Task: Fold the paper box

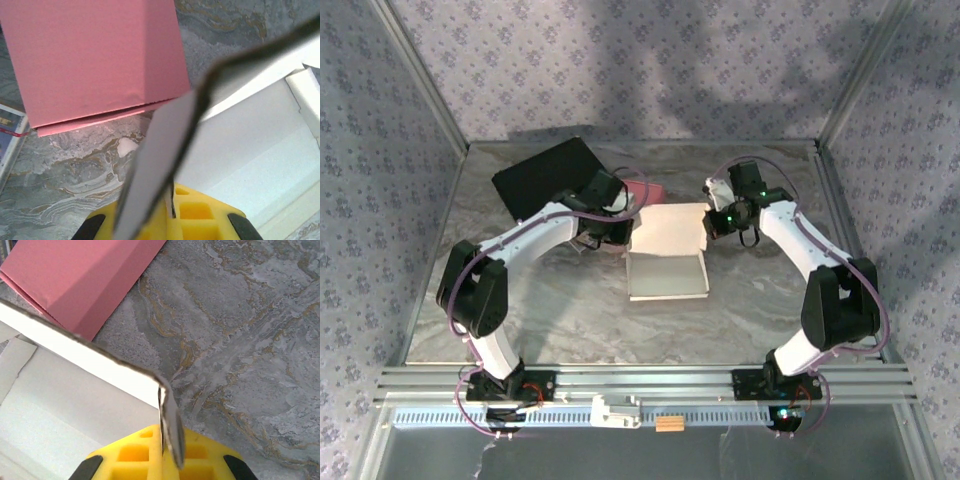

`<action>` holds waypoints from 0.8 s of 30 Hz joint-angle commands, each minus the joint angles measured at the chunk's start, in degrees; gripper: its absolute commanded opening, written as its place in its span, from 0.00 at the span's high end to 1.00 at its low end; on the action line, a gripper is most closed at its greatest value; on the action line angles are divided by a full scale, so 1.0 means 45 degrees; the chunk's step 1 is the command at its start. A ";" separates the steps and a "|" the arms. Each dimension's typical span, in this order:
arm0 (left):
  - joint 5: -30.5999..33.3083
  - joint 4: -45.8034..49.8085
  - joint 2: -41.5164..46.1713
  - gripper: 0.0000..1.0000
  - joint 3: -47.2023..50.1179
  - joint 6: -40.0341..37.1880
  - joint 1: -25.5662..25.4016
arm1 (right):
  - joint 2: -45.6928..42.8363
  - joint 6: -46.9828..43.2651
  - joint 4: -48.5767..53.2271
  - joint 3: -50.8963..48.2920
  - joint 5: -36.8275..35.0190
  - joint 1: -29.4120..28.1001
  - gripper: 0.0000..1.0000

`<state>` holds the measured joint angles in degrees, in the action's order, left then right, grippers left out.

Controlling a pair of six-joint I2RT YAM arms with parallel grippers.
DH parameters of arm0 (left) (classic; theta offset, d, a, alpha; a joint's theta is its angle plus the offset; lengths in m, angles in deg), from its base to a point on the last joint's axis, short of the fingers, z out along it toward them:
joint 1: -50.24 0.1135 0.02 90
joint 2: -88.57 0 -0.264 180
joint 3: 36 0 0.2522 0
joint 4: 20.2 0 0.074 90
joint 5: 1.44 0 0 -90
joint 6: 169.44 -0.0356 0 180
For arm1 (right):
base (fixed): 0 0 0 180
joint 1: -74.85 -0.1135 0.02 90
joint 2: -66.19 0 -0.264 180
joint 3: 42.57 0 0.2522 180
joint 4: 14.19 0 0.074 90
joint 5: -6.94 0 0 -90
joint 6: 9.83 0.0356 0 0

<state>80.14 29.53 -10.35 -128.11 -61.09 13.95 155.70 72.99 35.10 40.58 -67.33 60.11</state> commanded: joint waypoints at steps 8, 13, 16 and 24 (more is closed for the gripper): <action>0.0245 0.0015 -0.0911 1.00 -0.1476 0.1040 -0.0406 | -0.1581 0.1160 -0.1215 -0.1210 -0.1896 -0.0205 1.00; -0.0369 -0.0399 -0.1312 1.00 -0.1569 0.1001 -0.0431 | -0.1767 0.1185 -0.1167 -0.1450 -0.2589 -0.0016 1.00; -0.0275 -0.0553 -0.1623 1.00 -0.1898 0.1076 -0.0450 | -0.1815 0.1469 -0.1422 -0.1680 -0.2973 0.0019 1.00; -0.0122 -0.0964 -0.2884 1.00 -0.3424 0.1045 -0.0509 | -0.2013 0.2519 -0.3563 -0.2457 -0.3672 0.0510 1.00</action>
<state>80.25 27.08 -20.75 -139.23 -56.82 11.96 147.49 81.61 23.73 30.18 -81.23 61.68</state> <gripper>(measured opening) 0.063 0.060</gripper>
